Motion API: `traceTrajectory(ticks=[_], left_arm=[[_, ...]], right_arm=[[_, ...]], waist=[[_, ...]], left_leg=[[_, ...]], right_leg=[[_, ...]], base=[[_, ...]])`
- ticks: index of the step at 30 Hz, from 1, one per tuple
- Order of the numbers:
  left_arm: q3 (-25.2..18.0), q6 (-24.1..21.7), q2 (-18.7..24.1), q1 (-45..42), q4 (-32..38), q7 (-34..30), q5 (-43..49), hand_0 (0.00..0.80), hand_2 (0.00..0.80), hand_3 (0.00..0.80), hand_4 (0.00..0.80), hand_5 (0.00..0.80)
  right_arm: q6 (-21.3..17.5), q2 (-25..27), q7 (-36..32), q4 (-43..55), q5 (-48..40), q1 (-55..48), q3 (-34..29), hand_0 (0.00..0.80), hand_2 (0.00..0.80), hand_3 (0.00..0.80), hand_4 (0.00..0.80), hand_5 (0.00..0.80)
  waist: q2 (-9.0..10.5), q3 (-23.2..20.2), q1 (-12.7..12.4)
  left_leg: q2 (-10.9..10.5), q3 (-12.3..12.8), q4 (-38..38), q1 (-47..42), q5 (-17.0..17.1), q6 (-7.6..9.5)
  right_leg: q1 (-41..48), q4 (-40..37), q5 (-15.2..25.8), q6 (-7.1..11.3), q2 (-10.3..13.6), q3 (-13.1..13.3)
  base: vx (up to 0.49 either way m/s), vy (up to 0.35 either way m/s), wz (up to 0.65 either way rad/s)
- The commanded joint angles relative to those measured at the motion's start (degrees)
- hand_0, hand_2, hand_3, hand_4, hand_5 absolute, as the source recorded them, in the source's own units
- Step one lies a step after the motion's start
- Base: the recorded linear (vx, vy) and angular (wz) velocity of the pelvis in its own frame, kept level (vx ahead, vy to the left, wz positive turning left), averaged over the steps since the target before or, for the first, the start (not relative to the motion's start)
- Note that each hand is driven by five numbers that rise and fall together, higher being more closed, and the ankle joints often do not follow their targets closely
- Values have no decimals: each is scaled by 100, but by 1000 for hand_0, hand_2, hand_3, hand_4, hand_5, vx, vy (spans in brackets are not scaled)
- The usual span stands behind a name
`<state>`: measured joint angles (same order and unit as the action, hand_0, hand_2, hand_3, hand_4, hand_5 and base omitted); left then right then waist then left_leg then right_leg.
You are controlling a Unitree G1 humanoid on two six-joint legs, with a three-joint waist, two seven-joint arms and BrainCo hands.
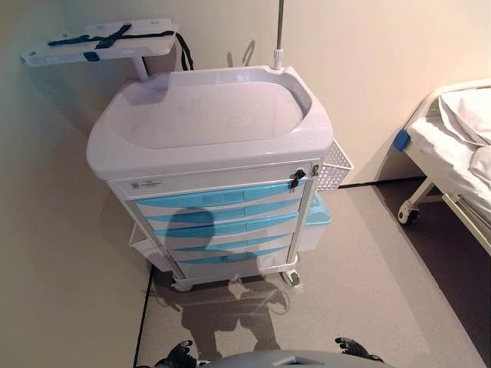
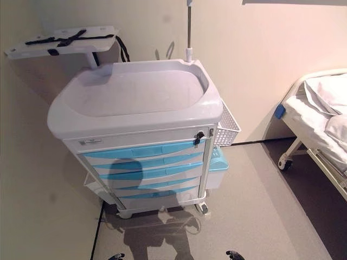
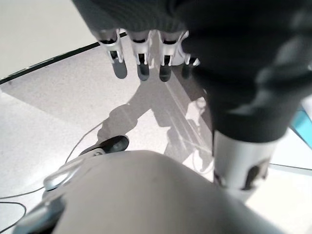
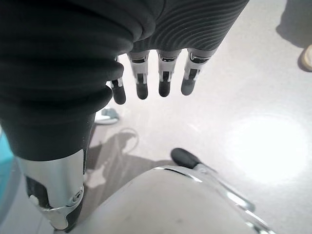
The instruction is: Open the drawer and pick up the medicine
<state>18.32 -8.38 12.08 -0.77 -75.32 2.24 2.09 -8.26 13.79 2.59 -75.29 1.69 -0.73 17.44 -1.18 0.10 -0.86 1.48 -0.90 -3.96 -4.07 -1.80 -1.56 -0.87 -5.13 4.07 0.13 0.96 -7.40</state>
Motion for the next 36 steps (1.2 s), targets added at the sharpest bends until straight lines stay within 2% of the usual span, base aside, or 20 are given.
traceTrajectory(ticks=[1, 6, 10, 11, 14, 16, 18, 25, 36], left_arm=[[-239, -209, -106, 394, -165, 103, -306, 0, 0, 0, 0, 0], [-387, -283, -71, 521, -22, 191, -645, 0, 0, 0, 0, 0], [-539, -568, -26, 636, 759, 105, -1593, 0, 0, 0, 0, 0], [-539, -567, -26, 635, 760, 105, -1594, 0, 0, 0, 0, 0], [-653, -754, 42, 719, 1469, -39, -2396, 0, 0, 0, 0, 0], [-662, -786, 57, 751, 1590, -81, -2538, 0, 0, 0, 0, 0], [-620, -866, 89, 797, 2273, -123, -2801, 0, 0, 0, 0, 0], [-604, -1008, 74, 959, 3412, -166, -3360, 0, 0, 0, 0, 0], [-606, -1290, -403, 1767, 3707, -210, -4588, 0, 0, 0, 0, 0]], right_arm=[[-195, -57, 100, -113, 13, 414, 15, 0, 0, 0, 0, 0], [-231, -11, 159, -26, -54, 508, 5, 0, 0, 0, 0, 0], [-300, 165, 245, 174, -191, 702, 16, 0, 0, 0, 0, 0], [-301, 165, 244, 174, -191, 703, 16, 0, 0, 0, 0, 0], [-329, 292, 268, 411, -254, 912, 148, 0, 0, 0, 0, 0], [-329, 318, 268, 462, -259, 960, 186, 0, 0, 0, 0, 0], [-308, 408, 312, 526, -277, 1109, 235, 0, 0, 0, 0, 0], [-299, 506, 447, 655, -385, 1317, 270, 0, 0, 0, 0, 0], [-340, 453, 565, 737, -553, 1355, 330, 0, 0, 0, 0, 0]], waist=[[334, 267, -40], [281, 439, -15], [212, 761, -3], [212, 755, -3], [241, 1010, -13], [258, 1034, -12], [293, 1119, -25], [352, 1253, -32], [485, 1472, 33]], left_leg=[[-452, 38, -104, 406, 272, 288], [-471, 66, -104, 590, 338, 313], [-512, 86, 79, 1034, 405, 339], [-512, 87, 85, 1044, 403, 339], [-526, 128, 576, 1646, 350, 372], [-521, 127, 695, 1804, 330, 372], [-515, 75, 904, 2198, 331, 371], [-554, -97, 1176, 2790, 377, 389], [-531, -46, 1377, 3214, 363, 398]], right_leg=[[-32, 481, -251, 354, 140, 66], [-358, 723, -300, 316, 165, 100], [-866, 990, -307, 273, 185, 142], [-875, 994, -308, 273, 186, 143], [-1353, 1224, -267, 240, 195, 215], [-1472, 1270, -249, 236, 202, 230], [-1781, 1398, -228, 216, 200, 196], [-2350, 1801, -303, 186, 308, 44], [-2768, 1888, -198, 176, 337, 47]], base=[[-31, 17, -1], [-39, 16, -1], [-112, 25, 0], [-98, 7, -1], [-155, 5, -2], [-87, 0, -6], [-141, -4, -4], [-80, -6, 12], [-54, 17, 8]])
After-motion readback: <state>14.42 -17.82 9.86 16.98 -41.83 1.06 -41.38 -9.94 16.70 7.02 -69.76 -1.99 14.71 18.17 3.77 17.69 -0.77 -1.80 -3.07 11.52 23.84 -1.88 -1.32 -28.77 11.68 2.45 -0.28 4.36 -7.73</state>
